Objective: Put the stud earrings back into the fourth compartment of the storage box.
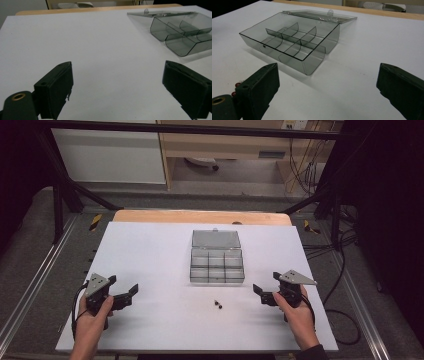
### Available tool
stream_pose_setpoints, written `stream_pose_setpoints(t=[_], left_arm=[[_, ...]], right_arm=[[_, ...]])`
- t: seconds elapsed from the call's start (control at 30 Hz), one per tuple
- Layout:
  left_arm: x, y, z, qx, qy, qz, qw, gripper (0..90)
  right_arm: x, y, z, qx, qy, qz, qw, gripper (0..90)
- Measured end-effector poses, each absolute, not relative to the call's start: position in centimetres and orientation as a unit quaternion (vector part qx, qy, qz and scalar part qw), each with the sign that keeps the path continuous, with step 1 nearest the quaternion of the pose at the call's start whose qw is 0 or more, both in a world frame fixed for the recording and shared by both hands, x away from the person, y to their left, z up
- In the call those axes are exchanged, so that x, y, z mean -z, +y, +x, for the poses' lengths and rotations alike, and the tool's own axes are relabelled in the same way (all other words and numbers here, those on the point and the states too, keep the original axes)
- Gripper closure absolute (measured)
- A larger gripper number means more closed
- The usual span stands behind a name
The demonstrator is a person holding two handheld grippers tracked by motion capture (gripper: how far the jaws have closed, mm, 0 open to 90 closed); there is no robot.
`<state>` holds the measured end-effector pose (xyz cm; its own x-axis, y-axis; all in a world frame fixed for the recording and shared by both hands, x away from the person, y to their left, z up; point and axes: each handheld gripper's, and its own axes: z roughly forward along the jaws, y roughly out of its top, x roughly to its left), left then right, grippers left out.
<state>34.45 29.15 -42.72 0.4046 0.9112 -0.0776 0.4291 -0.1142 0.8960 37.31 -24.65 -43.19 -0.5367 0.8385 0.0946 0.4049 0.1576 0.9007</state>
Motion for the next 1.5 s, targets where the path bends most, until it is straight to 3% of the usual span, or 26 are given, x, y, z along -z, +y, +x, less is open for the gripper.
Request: stream_pose_setpoints(t=[0.13,0.4,0.9,1.33,1.5], left_arm=[[42.9,29.2,33.9,-0.226,0.489,0.691,0.482,10.5],[42.7,29.3,33.3,-0.225,0.493,0.698,0.468,11.0],[43.0,28.9,32.9,-0.225,0.483,0.716,0.451,10.7],[43.0,28.6,32.9,-0.220,0.472,0.729,0.443,10.9],[43.1,28.4,33.0,-0.217,0.469,0.732,0.444,11.0]], right_arm=[[43.1,-24.5,37.2,-0.489,0.725,0.431,0.224,5.0],[42.8,-23.9,37.2,-0.485,0.715,0.456,0.213,6.1],[42.5,-17.1,35.4,-0.445,0.785,0.397,0.168,14.9],[44.3,-12.3,35.3,-0.418,0.828,0.353,0.119,55.3],[45.0,-11.6,35.7,-0.408,0.837,0.347,0.112,65.1]])
